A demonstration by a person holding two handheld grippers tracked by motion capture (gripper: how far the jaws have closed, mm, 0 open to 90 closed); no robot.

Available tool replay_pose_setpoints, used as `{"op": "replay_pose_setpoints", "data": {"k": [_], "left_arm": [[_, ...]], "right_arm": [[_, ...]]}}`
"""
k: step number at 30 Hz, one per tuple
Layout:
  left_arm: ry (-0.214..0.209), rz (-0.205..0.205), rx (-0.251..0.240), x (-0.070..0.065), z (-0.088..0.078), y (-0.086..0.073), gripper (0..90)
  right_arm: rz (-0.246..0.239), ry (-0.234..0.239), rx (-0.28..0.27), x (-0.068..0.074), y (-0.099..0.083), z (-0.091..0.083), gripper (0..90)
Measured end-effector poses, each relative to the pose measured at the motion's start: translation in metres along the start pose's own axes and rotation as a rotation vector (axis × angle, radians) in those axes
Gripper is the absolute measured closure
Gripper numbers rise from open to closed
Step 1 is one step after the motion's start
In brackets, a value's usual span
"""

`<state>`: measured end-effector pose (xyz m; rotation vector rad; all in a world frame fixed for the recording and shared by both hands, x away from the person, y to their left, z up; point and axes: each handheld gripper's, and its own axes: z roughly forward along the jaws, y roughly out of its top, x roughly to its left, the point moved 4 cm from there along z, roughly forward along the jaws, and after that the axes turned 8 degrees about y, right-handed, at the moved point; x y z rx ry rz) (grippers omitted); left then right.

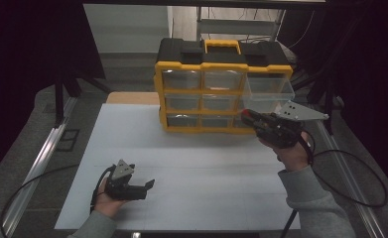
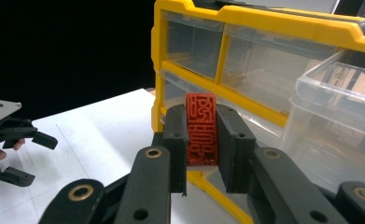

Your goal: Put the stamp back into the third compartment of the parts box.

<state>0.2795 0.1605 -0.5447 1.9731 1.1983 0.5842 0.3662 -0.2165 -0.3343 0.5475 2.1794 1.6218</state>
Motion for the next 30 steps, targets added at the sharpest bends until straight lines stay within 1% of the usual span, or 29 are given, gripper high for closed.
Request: {"op": "replay_pose_setpoints", "data": {"k": [8,11,15,24,29,30], "left_arm": [[0.000,0.001,0.000,0.000,0.000,0.000,8.3],[0.000,0.001,0.000,0.000,0.000,0.000,8.3],[0.000,0.001,0.000,0.000,0.000,0.000,8.3],[0.000,-0.001,-0.002,0.000,0.001,0.000,8.3],[0.000,-0.001,-0.002,0.000,0.001,0.000,8.3],[-0.001,-0.003,-0.002,0.000,0.001,0.000,8.3]], "right_arm": [[-0.010,-0.004,-0.006,-0.002,0.010,0.000,74.6],[0.000,0.003,-0.010,-0.004,0.013,0.000,74.6],[0.005,-0.001,-0.019,-0.007,0.018,-0.001,74.7],[0.006,-0.016,-0.043,-0.011,0.031,-0.003,74.6],[0.003,-0.032,-0.048,-0.016,0.039,-0.003,74.6],[0.004,-0.041,-0.049,-0.019,0.042,-0.002,74.6]]}}
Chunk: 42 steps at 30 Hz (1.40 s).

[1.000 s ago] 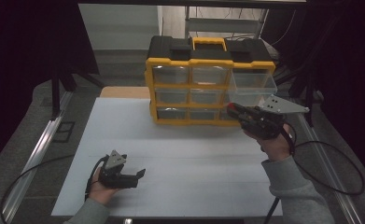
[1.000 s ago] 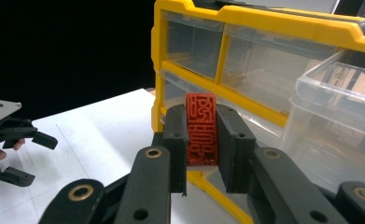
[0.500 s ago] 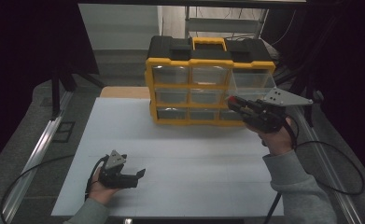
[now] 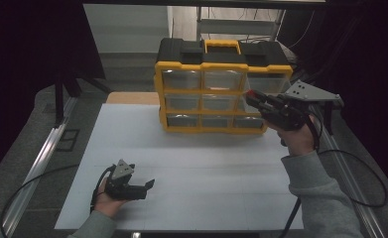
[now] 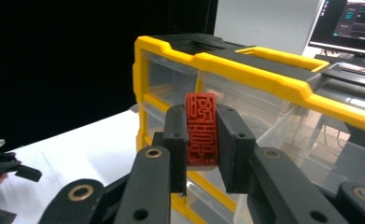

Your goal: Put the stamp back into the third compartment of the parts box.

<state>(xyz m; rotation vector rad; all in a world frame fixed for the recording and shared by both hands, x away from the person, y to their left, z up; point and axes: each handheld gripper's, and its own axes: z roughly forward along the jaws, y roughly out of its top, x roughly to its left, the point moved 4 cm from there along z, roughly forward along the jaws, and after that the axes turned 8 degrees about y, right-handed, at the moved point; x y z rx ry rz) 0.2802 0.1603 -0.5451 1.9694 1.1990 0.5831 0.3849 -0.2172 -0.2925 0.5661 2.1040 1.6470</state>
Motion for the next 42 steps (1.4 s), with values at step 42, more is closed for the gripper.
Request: {"op": "replay_pose_setpoints", "data": {"k": [42], "left_arm": [[0.002,-0.001,0.000,0.000,0.000,0.000,8.3]], "right_arm": [[0.082,-0.195,0.051,-0.069,0.005,0.000,74.4]]}}
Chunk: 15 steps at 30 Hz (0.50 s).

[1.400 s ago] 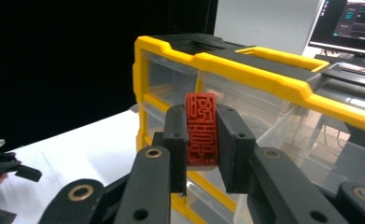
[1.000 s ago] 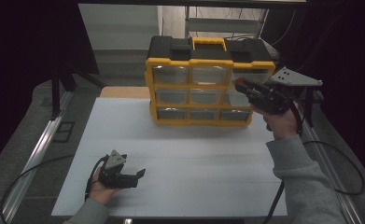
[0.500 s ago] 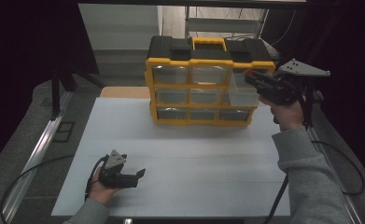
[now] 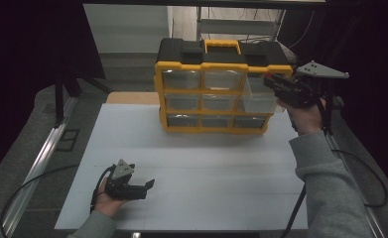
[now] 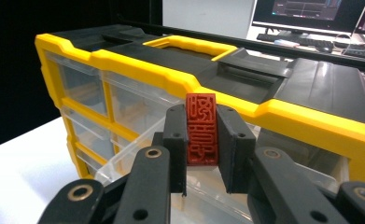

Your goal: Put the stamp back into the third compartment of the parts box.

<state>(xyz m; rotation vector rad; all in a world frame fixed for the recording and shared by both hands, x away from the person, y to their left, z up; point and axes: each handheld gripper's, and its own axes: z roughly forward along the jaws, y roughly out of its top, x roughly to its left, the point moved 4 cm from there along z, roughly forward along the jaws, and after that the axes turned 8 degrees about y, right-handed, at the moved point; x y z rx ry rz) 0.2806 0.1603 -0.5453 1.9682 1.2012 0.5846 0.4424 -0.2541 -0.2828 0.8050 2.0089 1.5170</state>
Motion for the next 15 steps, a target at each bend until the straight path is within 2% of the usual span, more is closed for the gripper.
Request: {"op": "replay_pose_setpoints", "data": {"k": [2,4,6,8,12,15], "left_arm": [[0.001,0.000,0.000,0.000,0.000,0.000,8.3],[0.001,-0.001,-0.002,0.000,0.000,0.000,8.3],[0.001,-0.002,0.000,0.001,-0.001,0.000,8.3],[0.000,-0.003,-0.002,0.000,-0.001,0.000,8.3],[-0.001,-0.004,-0.003,0.000,-0.001,0.000,8.3],[-0.001,-0.006,-0.003,0.000,-0.001,0.000,8.3]], "right_arm": [[-0.002,-0.006,0.006,-0.001,-0.001,0.002,71.4],[-0.018,0.007,-0.015,0.001,-0.001,0.002,61.6],[-0.023,0.013,-0.029,0.006,-0.001,0.001,47.1],[-0.032,0.022,-0.033,0.010,-0.001,0.001,39.4],[-0.039,0.032,-0.033,0.015,-0.002,0.000,33.2],[-0.040,0.036,-0.040,0.016,-0.002,-0.001,32.9]]}}
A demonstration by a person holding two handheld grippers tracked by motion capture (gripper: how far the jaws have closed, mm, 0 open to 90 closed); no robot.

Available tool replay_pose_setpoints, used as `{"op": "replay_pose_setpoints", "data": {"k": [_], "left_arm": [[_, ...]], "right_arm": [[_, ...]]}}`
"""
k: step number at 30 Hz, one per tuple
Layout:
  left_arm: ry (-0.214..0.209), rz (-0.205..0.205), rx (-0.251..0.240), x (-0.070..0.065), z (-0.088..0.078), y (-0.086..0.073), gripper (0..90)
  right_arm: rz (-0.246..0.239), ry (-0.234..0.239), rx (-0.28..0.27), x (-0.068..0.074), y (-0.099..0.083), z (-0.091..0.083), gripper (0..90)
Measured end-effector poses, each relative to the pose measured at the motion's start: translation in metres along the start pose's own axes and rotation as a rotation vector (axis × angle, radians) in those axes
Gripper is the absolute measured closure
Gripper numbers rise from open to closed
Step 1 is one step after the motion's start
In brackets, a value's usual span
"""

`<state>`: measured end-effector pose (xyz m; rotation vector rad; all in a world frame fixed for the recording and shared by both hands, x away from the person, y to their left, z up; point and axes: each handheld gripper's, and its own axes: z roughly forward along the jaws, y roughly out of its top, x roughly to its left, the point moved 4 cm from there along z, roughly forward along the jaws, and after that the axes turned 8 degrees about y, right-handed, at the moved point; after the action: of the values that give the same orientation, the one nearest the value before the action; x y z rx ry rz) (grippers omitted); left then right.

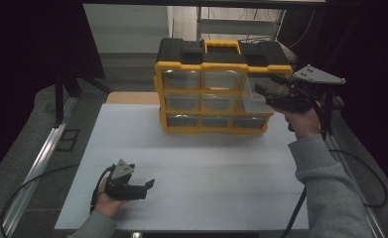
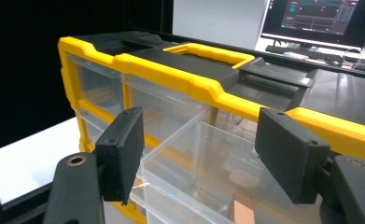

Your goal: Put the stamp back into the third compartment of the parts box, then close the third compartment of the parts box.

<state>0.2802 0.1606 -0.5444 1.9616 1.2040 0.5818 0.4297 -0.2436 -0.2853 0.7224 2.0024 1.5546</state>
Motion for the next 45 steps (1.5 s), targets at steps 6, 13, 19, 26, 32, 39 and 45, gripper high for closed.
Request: {"op": "replay_pose_setpoints", "data": {"k": [6,13,19,26,32,39,45], "left_arm": [[0.000,0.002,0.000,0.000,0.000,0.000,8.3],[-0.001,0.001,-0.001,0.000,0.000,0.000,8.3],[0.002,-0.002,-0.004,0.000,-0.002,0.000,8.3],[0.001,-0.003,-0.006,0.000,-0.001,0.000,8.3],[0.004,-0.003,-0.008,0.000,-0.002,0.001,8.3],[0.003,0.000,-0.006,-0.001,-0.001,0.001,8.3],[0.004,0.001,-0.006,-0.001,-0.002,0.001,8.3]], "right_arm": [[-0.004,0.038,-0.025,0.004,-0.002,-0.005,32.9],[-0.016,0.057,-0.048,0.010,-0.008,-0.011,33.8],[-0.024,0.079,-0.063,0.016,-0.013,-0.016,34.3],[-0.048,0.107,-0.072,0.023,-0.018,-0.024,34.7],[-0.058,0.124,-0.067,0.029,-0.025,-0.031,38.7],[-0.069,0.152,-0.043,0.035,-0.034,-0.034,45.6],[-0.038,0.161,-0.014,0.036,-0.047,-0.033,65.0]]}}
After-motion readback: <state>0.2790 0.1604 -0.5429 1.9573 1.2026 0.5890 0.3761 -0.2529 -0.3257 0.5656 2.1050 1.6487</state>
